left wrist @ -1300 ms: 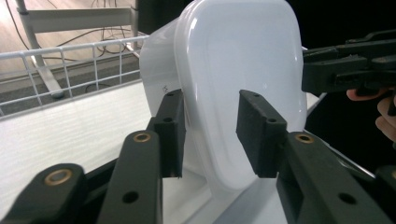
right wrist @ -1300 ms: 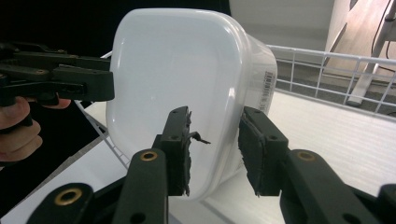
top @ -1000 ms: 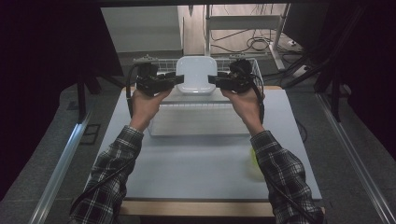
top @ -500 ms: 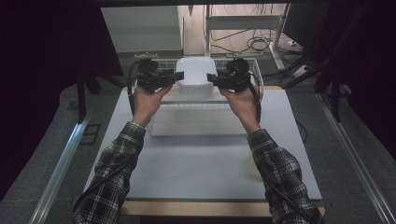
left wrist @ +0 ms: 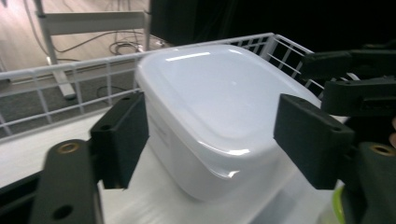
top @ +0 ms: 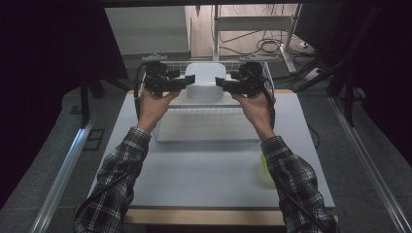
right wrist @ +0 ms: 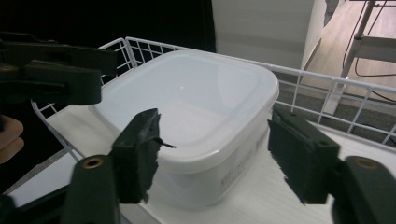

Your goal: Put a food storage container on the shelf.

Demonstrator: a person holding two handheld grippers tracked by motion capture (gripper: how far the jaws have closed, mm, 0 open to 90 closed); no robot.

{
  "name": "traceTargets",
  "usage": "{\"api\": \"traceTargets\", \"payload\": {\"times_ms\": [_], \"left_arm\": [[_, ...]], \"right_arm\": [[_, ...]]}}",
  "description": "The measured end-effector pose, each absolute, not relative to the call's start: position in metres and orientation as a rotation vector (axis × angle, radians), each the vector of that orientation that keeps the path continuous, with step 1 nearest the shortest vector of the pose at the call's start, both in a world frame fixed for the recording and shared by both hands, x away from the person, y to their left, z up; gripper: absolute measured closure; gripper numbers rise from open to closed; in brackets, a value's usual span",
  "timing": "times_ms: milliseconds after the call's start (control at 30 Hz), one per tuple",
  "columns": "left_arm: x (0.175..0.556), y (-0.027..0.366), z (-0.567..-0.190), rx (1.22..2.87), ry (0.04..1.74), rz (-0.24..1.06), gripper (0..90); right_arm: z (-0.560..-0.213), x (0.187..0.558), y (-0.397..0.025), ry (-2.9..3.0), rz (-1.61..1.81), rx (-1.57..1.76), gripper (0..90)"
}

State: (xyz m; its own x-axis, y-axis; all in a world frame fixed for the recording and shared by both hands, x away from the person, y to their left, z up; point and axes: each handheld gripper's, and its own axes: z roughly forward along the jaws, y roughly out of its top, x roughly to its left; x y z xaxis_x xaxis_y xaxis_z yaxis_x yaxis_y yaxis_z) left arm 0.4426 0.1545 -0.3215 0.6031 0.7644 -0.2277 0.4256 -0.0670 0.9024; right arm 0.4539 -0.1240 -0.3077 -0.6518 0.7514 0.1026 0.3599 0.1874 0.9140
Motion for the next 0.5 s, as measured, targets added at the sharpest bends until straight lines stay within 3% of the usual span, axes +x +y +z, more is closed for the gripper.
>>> {"api": "traceTargets", "payload": {"times_ms": [267, 500], "left_arm": [[0.425, 0.149, -0.324, 1.76, 0.905, 0.359, 13.5], [0.409, 0.149, -0.331, 1.78, 0.867, 0.35, 7.6]], "right_arm": [[-0.311, 0.44, -0.13, 2.138, 1.473, 0.987, 20.3], [-0.314, 0.426, -0.129, 2.168, 1.474, 0.916, 15.3]]}}
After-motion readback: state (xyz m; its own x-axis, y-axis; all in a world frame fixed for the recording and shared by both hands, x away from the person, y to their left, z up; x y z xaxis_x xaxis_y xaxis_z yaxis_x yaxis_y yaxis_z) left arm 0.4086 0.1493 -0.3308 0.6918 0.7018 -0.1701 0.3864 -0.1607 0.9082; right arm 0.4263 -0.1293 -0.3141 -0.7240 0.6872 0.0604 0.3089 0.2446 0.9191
